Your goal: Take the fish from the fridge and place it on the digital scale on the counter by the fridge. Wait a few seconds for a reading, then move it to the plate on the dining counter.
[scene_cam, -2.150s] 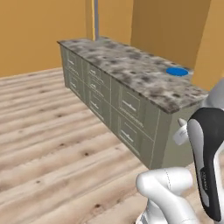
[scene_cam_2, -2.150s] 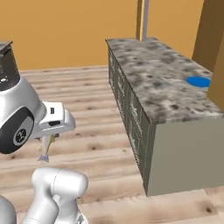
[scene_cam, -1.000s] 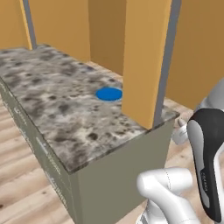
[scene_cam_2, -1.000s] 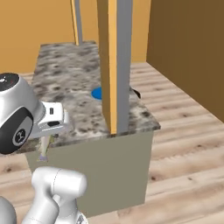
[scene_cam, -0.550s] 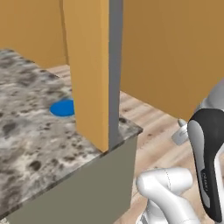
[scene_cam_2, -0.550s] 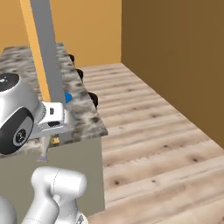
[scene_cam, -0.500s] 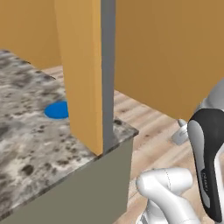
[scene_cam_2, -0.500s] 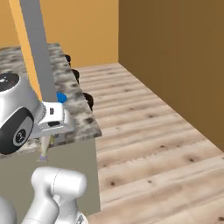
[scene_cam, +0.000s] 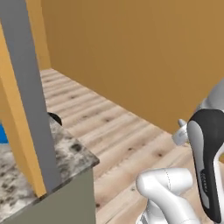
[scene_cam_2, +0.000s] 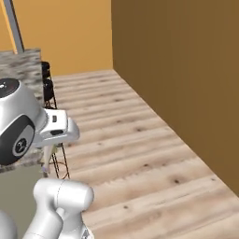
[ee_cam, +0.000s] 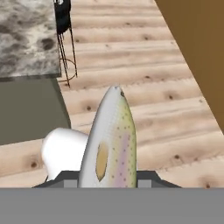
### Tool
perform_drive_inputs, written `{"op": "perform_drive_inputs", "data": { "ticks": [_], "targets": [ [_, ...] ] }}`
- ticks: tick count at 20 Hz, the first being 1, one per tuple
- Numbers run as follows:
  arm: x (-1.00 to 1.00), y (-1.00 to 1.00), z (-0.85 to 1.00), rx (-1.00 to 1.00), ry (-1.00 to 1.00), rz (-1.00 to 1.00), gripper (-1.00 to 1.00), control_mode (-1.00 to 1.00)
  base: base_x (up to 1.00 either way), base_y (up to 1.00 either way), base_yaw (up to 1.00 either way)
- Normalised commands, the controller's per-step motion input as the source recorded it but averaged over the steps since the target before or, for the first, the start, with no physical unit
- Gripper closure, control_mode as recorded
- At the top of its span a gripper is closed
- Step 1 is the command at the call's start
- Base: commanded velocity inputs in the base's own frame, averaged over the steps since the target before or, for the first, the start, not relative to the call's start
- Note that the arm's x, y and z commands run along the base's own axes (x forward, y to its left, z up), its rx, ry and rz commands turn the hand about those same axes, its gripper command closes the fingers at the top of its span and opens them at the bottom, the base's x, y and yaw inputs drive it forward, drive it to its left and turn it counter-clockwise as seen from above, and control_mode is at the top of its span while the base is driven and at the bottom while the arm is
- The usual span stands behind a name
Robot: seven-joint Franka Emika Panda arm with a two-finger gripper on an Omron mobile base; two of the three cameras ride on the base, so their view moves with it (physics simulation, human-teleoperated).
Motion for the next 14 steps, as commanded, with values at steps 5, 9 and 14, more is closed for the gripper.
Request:
{"op": "perform_drive_inputs", "data": {
  "ticks": [5,9,14],
  "targets": [
    [0.0,0.0,0.0,0.0,0.0,0.0,1.0,1.0,1.0,-0.98,0.4],
    [0.0,0.0,0.0,0.0,0.0,0.0,1.0,1.0,1.0,-0.76,0.58],
    [0.0,0.0,0.0,0.0,0.0,0.0,1.0,1.0,1.0,-0.39,0.72]
  ]
}}
